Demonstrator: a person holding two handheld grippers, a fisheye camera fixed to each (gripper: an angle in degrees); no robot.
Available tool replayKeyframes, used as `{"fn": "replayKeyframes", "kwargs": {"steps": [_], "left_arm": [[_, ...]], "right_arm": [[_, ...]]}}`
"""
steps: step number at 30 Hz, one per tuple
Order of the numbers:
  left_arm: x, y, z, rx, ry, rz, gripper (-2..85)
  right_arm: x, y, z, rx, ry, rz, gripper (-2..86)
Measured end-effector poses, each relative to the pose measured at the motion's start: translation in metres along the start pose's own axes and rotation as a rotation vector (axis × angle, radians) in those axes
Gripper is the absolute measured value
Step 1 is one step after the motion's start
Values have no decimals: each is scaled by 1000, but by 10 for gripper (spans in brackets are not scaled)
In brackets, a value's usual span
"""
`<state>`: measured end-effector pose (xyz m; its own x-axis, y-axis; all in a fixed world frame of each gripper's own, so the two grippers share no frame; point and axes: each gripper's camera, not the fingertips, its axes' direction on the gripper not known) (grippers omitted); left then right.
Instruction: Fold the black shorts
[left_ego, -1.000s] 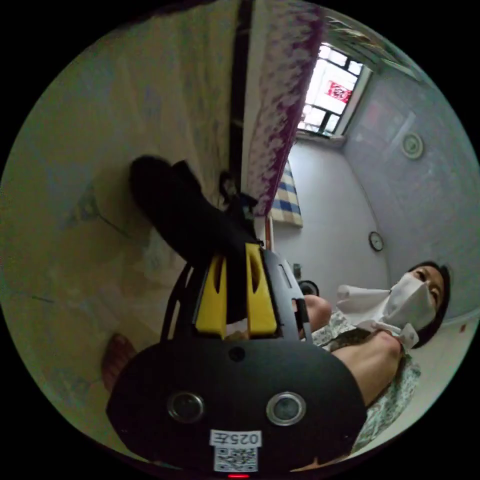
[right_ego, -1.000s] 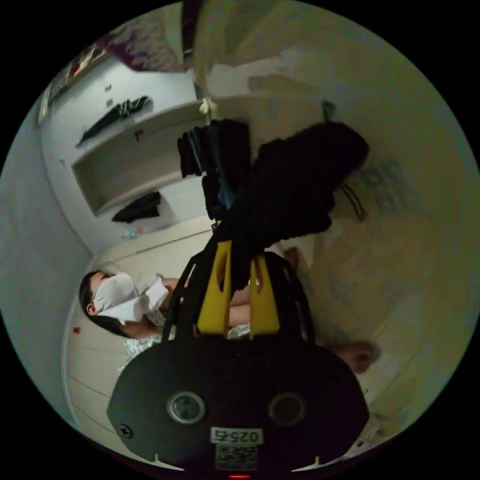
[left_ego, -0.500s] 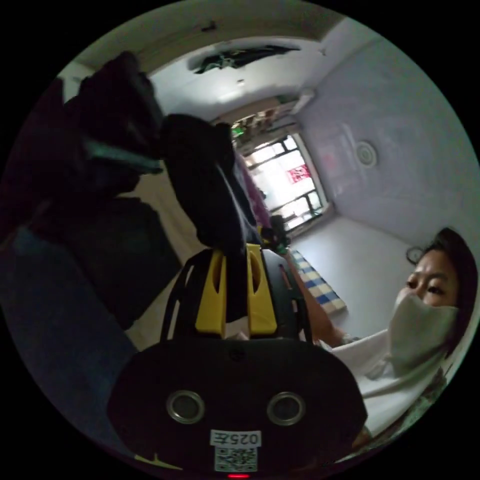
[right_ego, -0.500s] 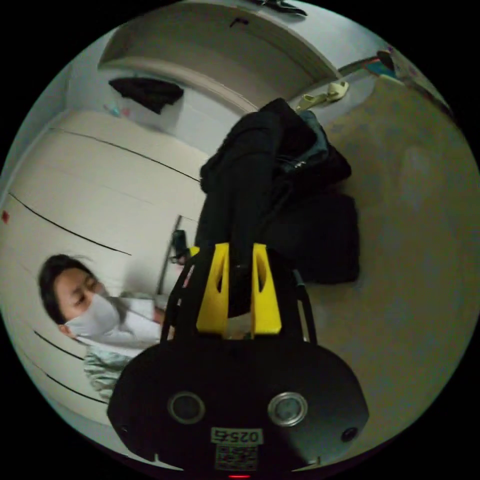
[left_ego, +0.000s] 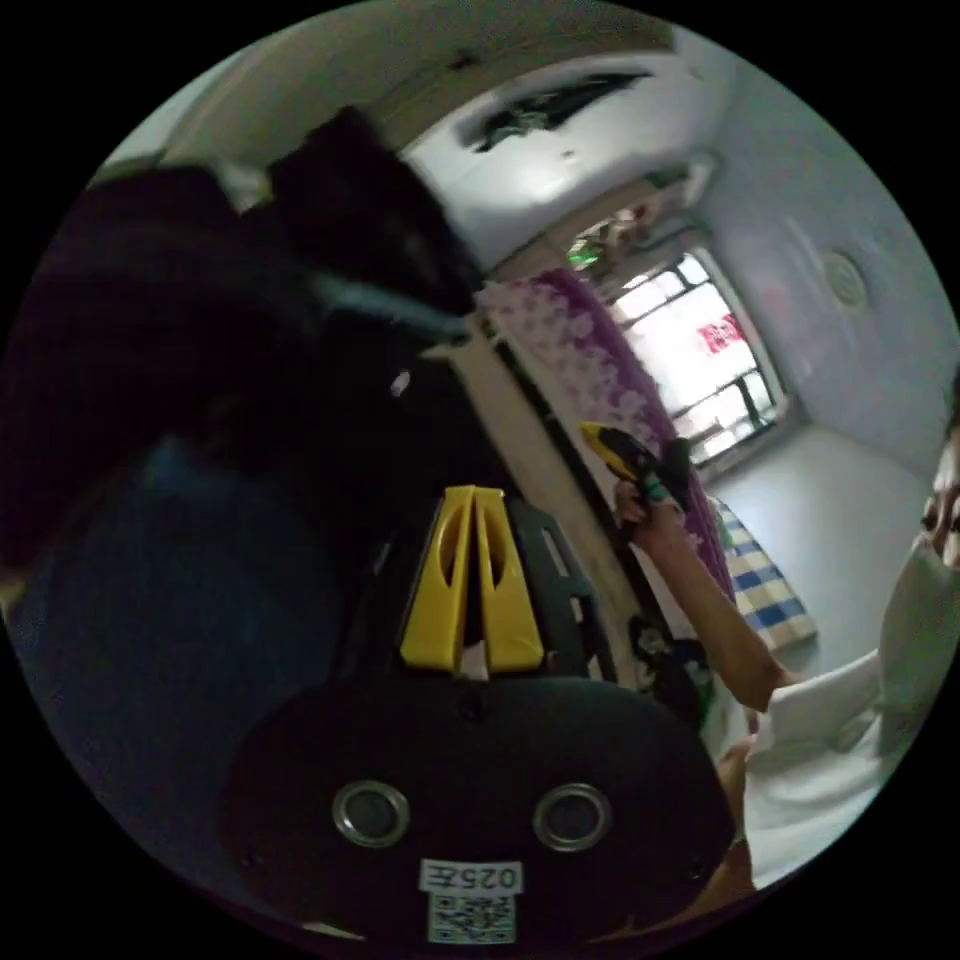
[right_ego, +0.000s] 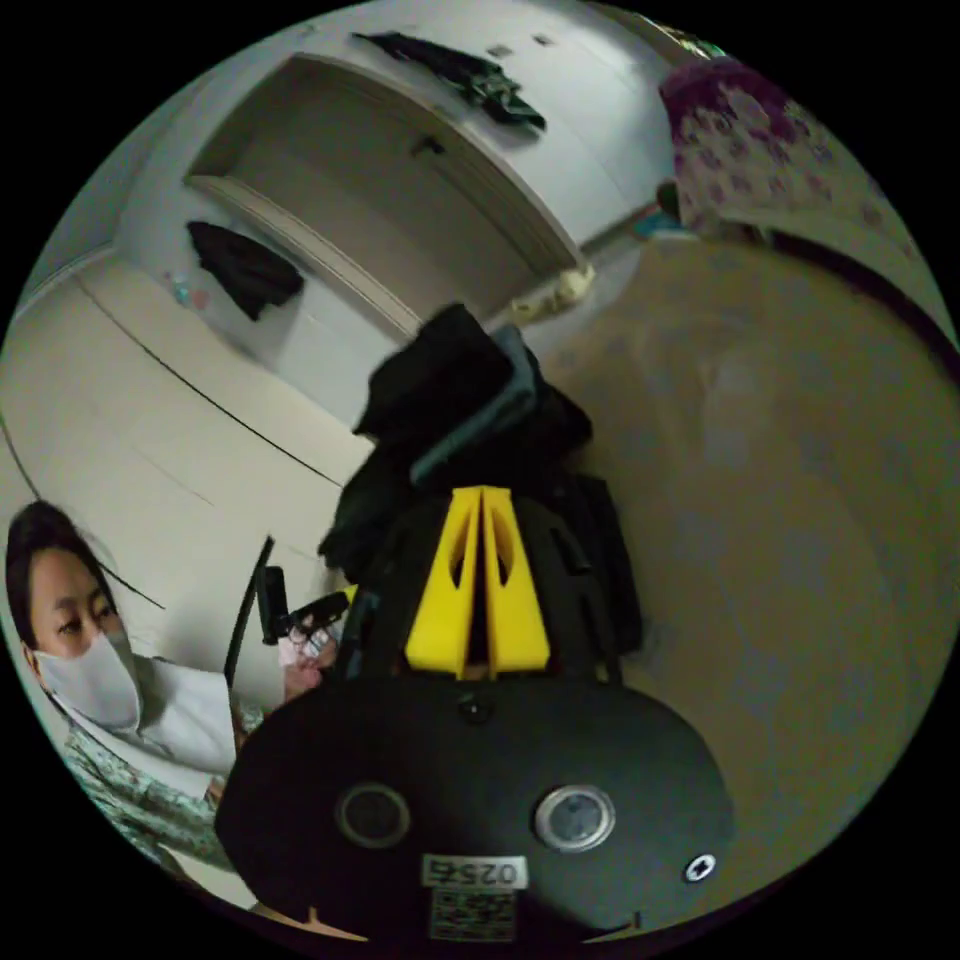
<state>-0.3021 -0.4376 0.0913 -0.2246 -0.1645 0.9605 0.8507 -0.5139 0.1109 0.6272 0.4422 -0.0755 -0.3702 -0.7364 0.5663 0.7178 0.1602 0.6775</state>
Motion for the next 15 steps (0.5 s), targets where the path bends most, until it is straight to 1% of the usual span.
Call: {"fn": "replayKeyframes", "kwargs": {"steps": [1, 3, 4, 5, 6, 7, 8, 9, 10, 12, 13, 15], "left_arm": [[19, -8, 7, 54, 4, 95, -9], [51, -18, 23, 116, -92, 238, -9], [71, -20, 42, 154, -257, 351, -9], [82, -18, 72, 180, -498, 425, -9], [81, -17, 92, 181, -632, 433, -9], [65, -13, 139, 109, -859, 420, -9], [29, -8, 195, -109, -942, 391, -9], [12, 0, 216, -153, -938, 383, -9], [-1, 21, 229, -77, -919, 386, -9], [3, 47, 237, -84, -911, 405, -9], [7, 63, 236, -62, -869, 381, -9], [17, 93, 229, -12, -854, 316, -8]], "right_arm": [[-16, 3, 11, 39, -7, -29, -8], [-35, 7, 47, 10, 63, -59, -9], [-44, 12, 79, -39, 173, -88, -9], [-48, 18, 115, -113, 318, -121, -9], [-47, 23, 135, -168, 394, -123, -9], [-43, 35, 167, -229, 468, -143, -9], [-47, 44, 174, -182, 523, -171, -9], [-48, 45, 175, -194, 524, -157, -9], [-49, 46, 178, -228, 493, -85, -9], [-58, 53, 177, -272, 490, -72, -9], [-63, 61, 173, -287, 488, -67, -9], [-72, 79, 157, -234, 456, -66, -9]]}}
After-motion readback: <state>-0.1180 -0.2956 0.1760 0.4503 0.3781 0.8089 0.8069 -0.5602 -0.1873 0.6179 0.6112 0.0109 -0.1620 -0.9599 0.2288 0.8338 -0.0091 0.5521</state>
